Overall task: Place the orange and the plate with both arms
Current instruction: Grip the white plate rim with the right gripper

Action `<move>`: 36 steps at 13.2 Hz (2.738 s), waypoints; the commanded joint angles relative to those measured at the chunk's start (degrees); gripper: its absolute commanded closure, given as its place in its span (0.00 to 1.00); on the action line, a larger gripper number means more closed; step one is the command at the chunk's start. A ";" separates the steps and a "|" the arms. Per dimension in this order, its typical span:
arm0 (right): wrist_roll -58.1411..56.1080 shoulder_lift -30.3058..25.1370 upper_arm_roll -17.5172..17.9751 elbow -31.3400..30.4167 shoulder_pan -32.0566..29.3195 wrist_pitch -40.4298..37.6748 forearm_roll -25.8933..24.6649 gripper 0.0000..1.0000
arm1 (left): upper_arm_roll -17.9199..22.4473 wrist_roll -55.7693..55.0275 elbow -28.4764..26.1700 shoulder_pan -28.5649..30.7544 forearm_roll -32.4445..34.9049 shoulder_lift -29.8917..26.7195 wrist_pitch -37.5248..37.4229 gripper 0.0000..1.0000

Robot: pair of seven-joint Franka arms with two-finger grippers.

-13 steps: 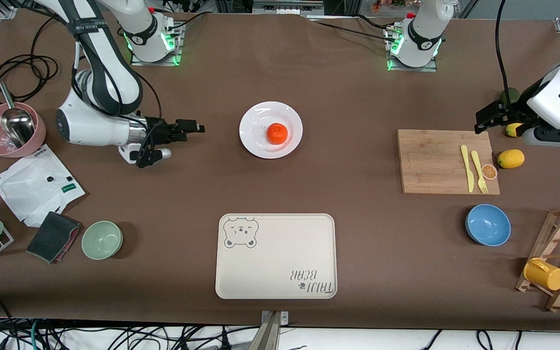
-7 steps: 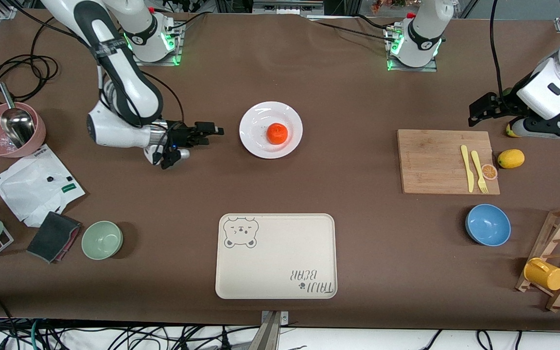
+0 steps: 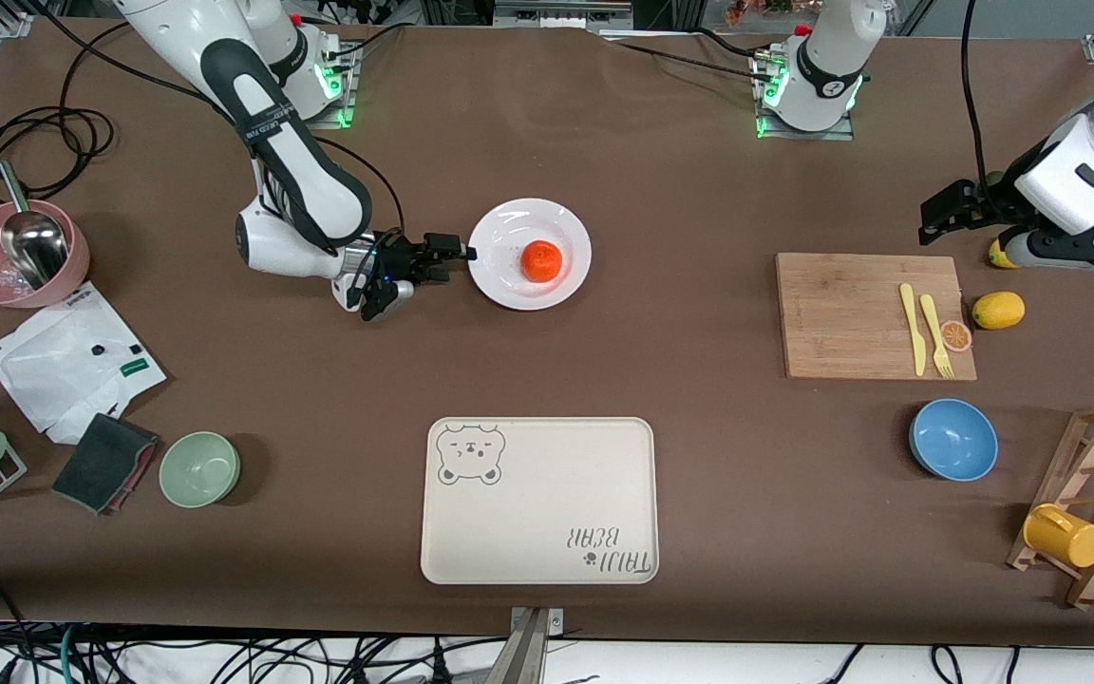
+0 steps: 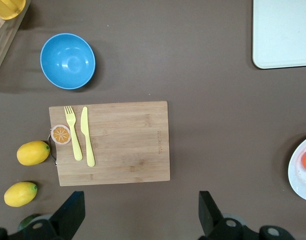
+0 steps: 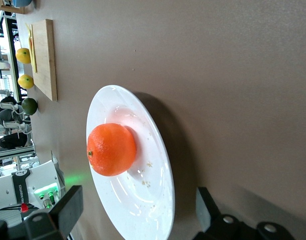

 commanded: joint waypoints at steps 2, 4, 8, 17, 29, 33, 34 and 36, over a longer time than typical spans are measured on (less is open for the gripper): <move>-4.54 0.95 2.77 -0.75 -0.30 3.65 6.37 0.00 | 0.07 0.98 1.32 0.02 -0.32 0.24 -1.02 0.00; -6.13 1.48 3.48 -1.10 -0.30 3.84 8.41 0.00 | 0.07 0.80 1.41 -0.15 -0.32 0.15 -1.02 0.00; -10.26 2.89 3.75 -1.10 -0.30 4.02 10.70 0.00 | -0.02 0.80 2.28 -0.94 -0.23 0.24 -1.02 0.00; -13.25 4.47 3.84 -1.19 0.76 4.98 15.62 0.16 | -1.25 0.63 3.87 -1.38 -0.14 1.73 -1.11 0.00; -21.07 6.23 3.84 -1.19 1.02 5.60 19.40 0.60 | -1.08 0.19 3.96 -2.26 -0.14 1.91 -1.20 0.00; -23.98 6.76 3.84 -1.19 1.02 5.60 21.25 0.78 | -0.99 0.27 3.96 -1.65 -0.14 1.91 -1.20 0.00; -24.07 6.84 3.75 -1.19 1.02 5.60 21.33 0.80 | -0.90 0.27 3.96 -1.65 -0.14 1.91 -1.20 0.00; -24.50 7.02 3.75 -1.19 1.02 5.51 21.34 0.85 | -0.99 0.27 3.96 -1.65 -0.14 1.91 -1.20 0.00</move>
